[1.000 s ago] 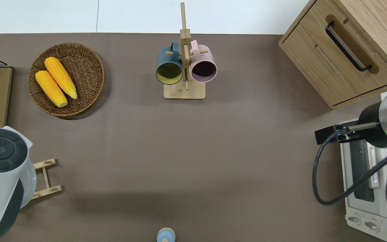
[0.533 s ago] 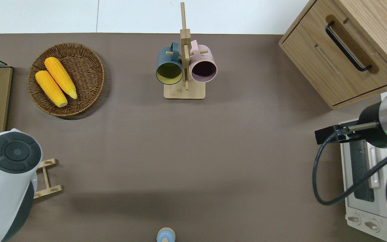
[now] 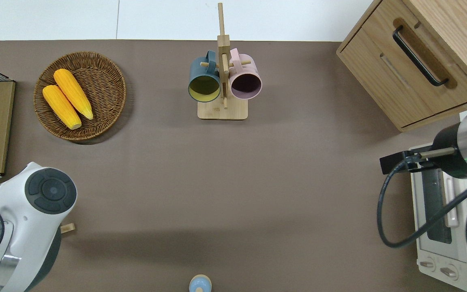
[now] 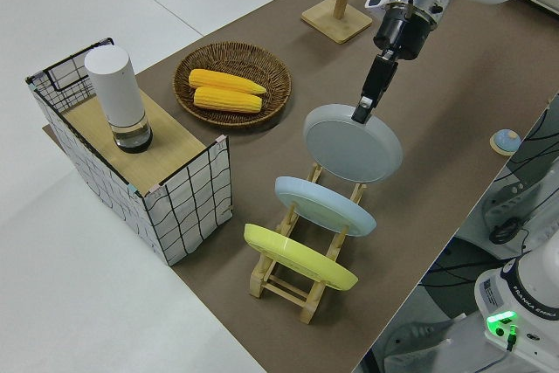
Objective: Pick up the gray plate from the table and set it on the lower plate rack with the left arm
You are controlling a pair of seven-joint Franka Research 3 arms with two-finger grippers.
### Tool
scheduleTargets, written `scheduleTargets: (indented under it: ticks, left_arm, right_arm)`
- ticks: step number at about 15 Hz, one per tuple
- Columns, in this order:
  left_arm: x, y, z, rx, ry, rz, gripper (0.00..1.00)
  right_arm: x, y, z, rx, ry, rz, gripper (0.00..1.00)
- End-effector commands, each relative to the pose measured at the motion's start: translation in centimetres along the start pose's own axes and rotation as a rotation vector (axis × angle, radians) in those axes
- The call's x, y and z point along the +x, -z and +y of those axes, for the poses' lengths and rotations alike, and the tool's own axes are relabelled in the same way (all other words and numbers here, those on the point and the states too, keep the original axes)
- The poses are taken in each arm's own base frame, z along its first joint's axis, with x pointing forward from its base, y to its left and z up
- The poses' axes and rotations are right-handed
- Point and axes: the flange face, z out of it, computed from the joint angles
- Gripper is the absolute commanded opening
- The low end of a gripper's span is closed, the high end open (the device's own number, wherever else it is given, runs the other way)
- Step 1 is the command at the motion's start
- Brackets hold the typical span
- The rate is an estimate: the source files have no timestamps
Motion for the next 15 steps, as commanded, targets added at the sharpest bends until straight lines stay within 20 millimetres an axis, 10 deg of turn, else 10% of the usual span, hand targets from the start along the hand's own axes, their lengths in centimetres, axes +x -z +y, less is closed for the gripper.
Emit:
scheduleTargets:
  ticks: [1, 15]
  left_arm:
    - [-0.3, -0.2, 0.7, 0.020, 0.019, 0.024, 0.00]
    - [-0.9, -2.2, 3.9, -0.008, 0.069, 0.045, 0.00]
  right_arm:
    - [-0.2, 0.3, 0.1, 0.010, -0.001, -0.005, 0.990]
    - [-0.2, 0.3, 0.1, 0.010, -0.001, -0.005, 0.990]
